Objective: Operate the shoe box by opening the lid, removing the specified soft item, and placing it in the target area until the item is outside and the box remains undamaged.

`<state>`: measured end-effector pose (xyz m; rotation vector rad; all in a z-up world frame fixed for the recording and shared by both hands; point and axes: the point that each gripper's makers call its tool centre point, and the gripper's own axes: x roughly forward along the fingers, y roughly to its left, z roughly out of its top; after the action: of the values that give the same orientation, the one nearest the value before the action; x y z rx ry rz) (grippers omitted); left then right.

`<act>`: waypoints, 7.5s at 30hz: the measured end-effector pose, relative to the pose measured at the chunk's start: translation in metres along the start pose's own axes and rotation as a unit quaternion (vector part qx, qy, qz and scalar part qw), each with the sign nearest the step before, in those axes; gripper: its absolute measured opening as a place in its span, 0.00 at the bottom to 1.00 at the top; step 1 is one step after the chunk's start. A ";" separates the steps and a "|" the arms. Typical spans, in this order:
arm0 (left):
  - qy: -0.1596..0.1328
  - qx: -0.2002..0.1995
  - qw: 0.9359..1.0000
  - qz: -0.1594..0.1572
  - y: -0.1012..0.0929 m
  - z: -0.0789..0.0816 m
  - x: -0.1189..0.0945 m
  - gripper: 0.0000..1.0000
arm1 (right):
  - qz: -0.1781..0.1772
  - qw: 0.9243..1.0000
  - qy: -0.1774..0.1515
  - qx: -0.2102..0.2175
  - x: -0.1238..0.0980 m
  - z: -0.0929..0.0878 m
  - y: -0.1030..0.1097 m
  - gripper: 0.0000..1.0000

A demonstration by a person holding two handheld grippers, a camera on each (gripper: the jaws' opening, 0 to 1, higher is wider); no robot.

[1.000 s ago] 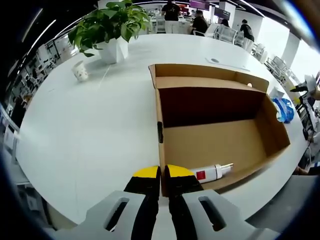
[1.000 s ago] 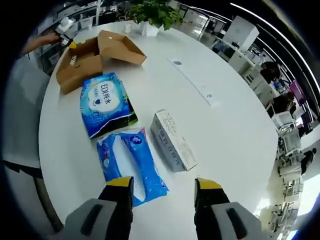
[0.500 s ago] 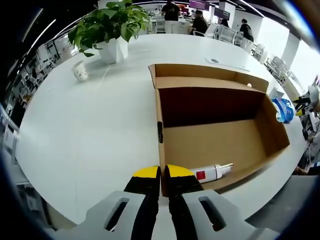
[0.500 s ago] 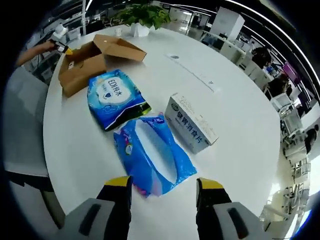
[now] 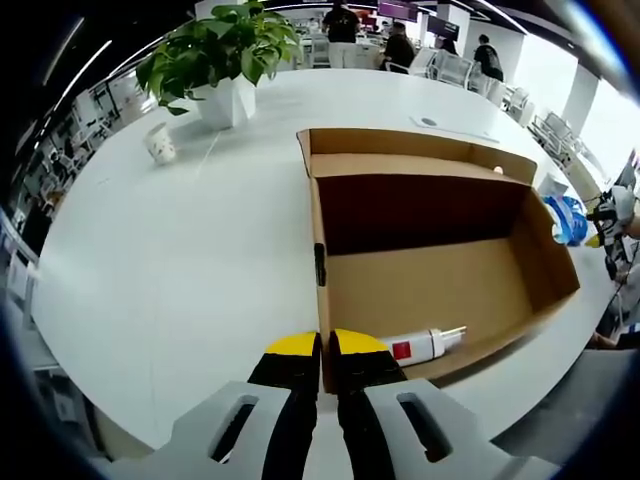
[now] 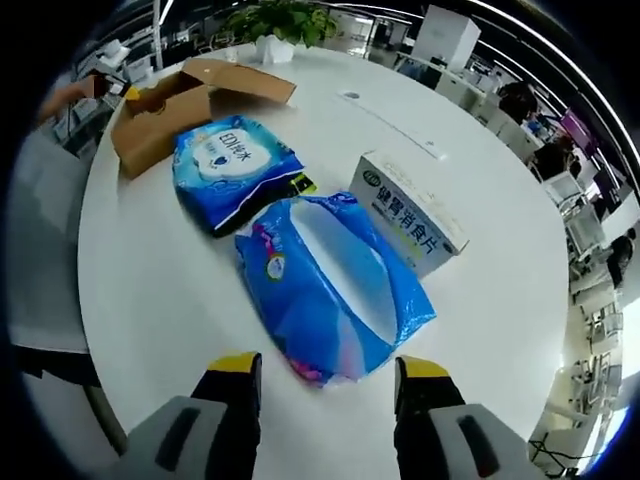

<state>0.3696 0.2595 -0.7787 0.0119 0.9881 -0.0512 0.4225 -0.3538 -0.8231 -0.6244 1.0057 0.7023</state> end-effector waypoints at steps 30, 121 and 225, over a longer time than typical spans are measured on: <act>-0.003 -0.005 1.000 -0.004 0.010 0.003 0.008 0.02 | 0.011 0.998 0.010 -0.066 0.009 0.001 -0.018 0.43; 0.137 0.492 0.815 -0.275 -0.076 0.000 0.003 0.26 | 0.114 0.977 -0.182 -0.012 -0.032 0.215 0.215 0.49; 0.002 0.572 0.775 -0.270 -0.145 0.037 -0.036 0.18 | 0.139 0.941 -0.254 0.174 -0.066 0.249 0.227 0.41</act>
<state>0.3739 0.1147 -0.7263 0.8559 0.8035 -1.1887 0.3564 -0.0420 -0.6962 0.0218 0.7092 0.8531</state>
